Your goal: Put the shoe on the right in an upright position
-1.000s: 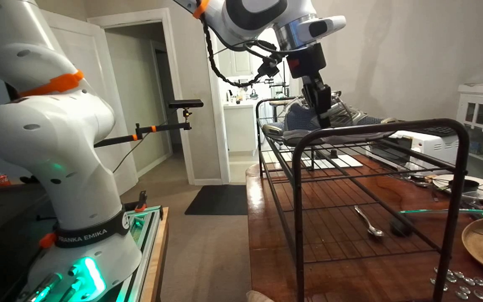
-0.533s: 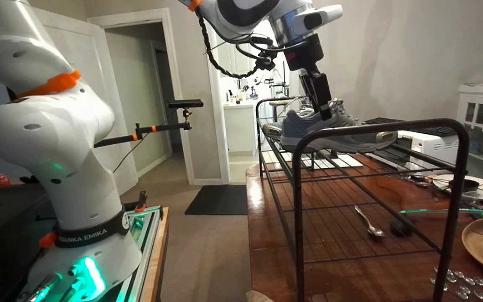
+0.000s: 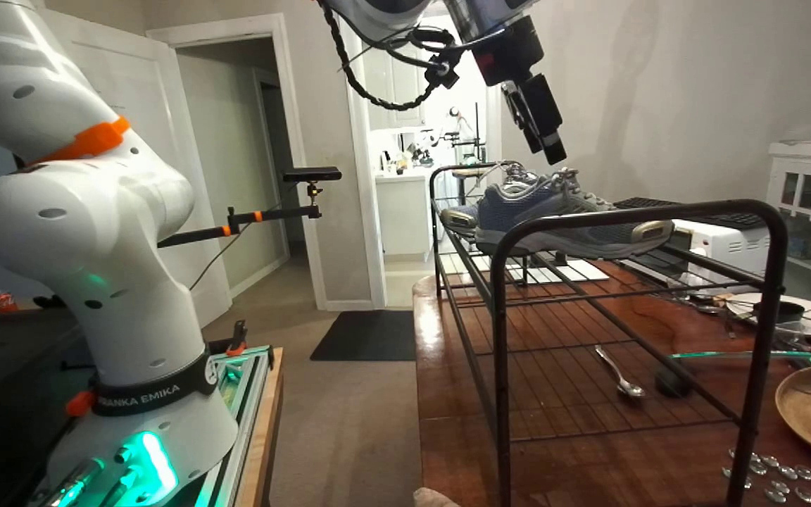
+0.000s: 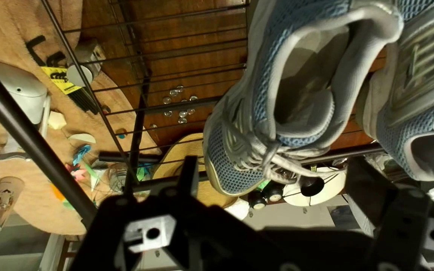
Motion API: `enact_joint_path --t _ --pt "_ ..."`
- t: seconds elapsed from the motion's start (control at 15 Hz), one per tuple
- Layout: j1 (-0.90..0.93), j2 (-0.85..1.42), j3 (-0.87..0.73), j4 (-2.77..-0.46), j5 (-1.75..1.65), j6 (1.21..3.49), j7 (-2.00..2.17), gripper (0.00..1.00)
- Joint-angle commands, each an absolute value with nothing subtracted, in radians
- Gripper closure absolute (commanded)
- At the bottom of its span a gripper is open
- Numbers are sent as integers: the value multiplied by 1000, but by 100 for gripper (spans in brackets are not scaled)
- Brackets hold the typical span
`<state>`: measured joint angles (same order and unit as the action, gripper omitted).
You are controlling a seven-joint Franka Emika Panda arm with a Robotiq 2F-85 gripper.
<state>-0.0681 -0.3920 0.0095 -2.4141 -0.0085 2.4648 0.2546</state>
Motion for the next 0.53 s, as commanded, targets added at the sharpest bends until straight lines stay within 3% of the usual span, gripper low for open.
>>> enact_joint_path --t 0.0,0.47 --pt "-66 -416 5 -2387 31 2381 265 0" --pt "-42 -464 -20 -2343 117 2218 214 0"
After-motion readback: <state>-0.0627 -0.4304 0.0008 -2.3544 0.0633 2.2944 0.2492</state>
